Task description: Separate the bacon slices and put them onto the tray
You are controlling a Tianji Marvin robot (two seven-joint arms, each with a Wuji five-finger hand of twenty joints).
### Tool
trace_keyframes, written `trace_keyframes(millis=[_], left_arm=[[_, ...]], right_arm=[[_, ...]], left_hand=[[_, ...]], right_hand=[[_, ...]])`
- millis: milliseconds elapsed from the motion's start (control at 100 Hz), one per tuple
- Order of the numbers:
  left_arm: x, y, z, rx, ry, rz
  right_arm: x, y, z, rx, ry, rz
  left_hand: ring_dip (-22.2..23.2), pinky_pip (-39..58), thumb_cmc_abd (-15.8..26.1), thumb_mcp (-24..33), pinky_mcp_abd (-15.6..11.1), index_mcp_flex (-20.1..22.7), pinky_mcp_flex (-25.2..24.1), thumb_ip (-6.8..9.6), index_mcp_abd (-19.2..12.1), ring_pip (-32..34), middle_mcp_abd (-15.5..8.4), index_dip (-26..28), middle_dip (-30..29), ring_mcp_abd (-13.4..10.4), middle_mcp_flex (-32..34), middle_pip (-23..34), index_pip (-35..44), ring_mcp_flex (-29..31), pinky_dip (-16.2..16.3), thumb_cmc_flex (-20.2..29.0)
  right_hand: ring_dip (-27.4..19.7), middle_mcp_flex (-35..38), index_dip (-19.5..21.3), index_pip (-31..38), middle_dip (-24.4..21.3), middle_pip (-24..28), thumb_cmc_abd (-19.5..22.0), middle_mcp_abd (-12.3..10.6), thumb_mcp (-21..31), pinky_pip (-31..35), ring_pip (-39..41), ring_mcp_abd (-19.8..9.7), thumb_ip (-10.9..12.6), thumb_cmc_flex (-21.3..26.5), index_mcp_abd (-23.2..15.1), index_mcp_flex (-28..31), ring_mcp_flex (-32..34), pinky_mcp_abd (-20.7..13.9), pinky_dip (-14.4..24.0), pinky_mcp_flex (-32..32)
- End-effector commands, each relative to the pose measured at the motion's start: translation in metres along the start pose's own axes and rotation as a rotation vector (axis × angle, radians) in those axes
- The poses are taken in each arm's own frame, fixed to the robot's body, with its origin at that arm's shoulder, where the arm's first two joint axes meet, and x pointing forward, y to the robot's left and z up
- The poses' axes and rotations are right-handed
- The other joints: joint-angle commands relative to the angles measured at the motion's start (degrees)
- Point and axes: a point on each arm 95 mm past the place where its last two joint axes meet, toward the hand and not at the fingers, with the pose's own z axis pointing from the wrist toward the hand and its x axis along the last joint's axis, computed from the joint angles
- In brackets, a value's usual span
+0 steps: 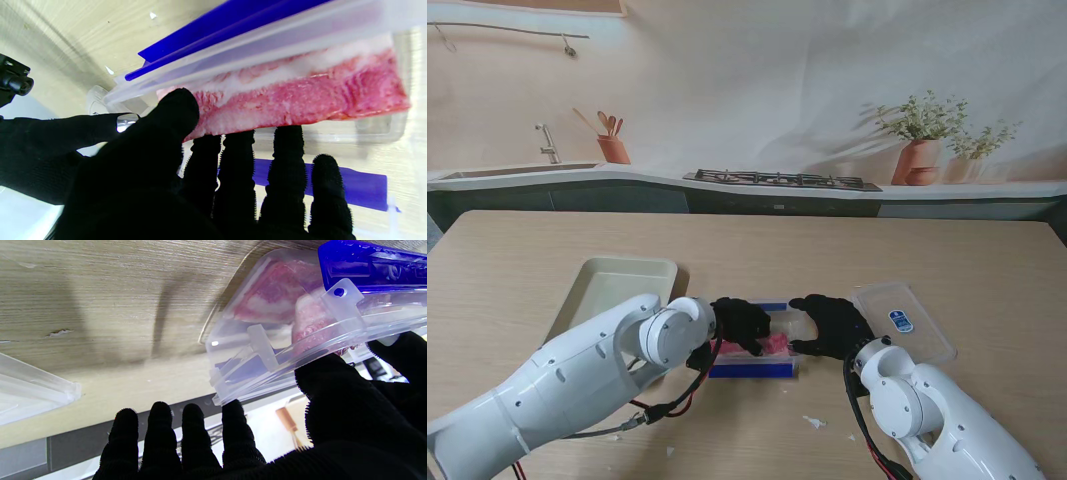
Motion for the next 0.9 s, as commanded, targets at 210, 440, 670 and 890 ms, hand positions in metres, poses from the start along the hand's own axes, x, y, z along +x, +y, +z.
trace_keyframes(millis=[210, 440, 670, 890], left_arm=[[0.002, 0.003, 0.003, -0.018, 0.028, 0.046], [0.001, 0.001, 0.003, 0.042, 0.044, 0.094], [0.003, -0.005, -0.004, 0.112, 0.068, 0.115], [0.003, -0.008, -0.009, 0.133, 0.088, 0.159]], right_arm=[[0.000, -0.006, 0.000, 0.022, -0.003, 0.008], [0.000, -0.006, 0.000, 0.022, -0.002, 0.009], [0.000, -0.006, 0.000, 0.020, -0.001, 0.009], [0.000, -0.007, 0.000, 0.022, -0.001, 0.008]], left_hand=[[-0.66, -0.24, -0.73, 1.12, -0.49, 7.42, -0.04, -1.03, -3.02, -0.25, -0.83, -4.77, -6.69, -1.71, 4.20, -3.01, -0.37, 3.09, 1.84, 3.71], [-0.01, -0.52, -0.48, 1.53, 0.37, 7.34, 0.33, -1.81, -2.12, 1.72, -0.68, -2.57, -2.14, -1.91, 7.48, -3.57, 4.48, 4.89, 1.60, 4.76], [0.70, -0.95, -0.03, 2.62, 0.84, 5.56, 0.13, -2.12, -0.70, 2.84, -0.56, 1.73, 1.30, -2.18, 7.55, -2.80, 7.11, 4.49, 1.32, 4.83], [0.82, -1.60, 0.52, 2.45, 0.85, 3.98, -0.33, -1.95, -1.19, 2.75, -1.48, 4.21, 2.55, -2.97, 6.74, -2.77, 8.15, 3.57, 1.21, 4.47]], right_hand=[[0.45, -0.83, 0.34, 0.85, 0.25, 0.94, 0.04, -1.21, 1.43, -1.91, 0.62, -1.05, 1.22, 0.76, 4.68, -0.58, -1.27, 0.36, 1.08, -0.29], [0.44, -0.79, 0.34, 0.88, 0.28, 1.00, -0.03, -1.19, 1.46, -1.91, 0.61, -1.08, 1.21, 0.72, 4.74, -0.63, -1.25, 0.37, 1.07, -0.27], [0.43, -0.82, 0.32, 0.89, 0.27, 0.97, 0.05, -1.24, 1.46, -1.93, 0.58, -1.08, 1.21, 0.64, 4.69, -0.64, -1.28, 0.34, 1.06, -0.33], [0.44, -0.80, 0.30, 0.90, 0.27, 0.98, 0.05, -1.24, 1.43, -1.92, 0.58, -1.13, 1.21, 0.64, 4.69, -0.63, -1.27, 0.33, 1.06, -0.33]])
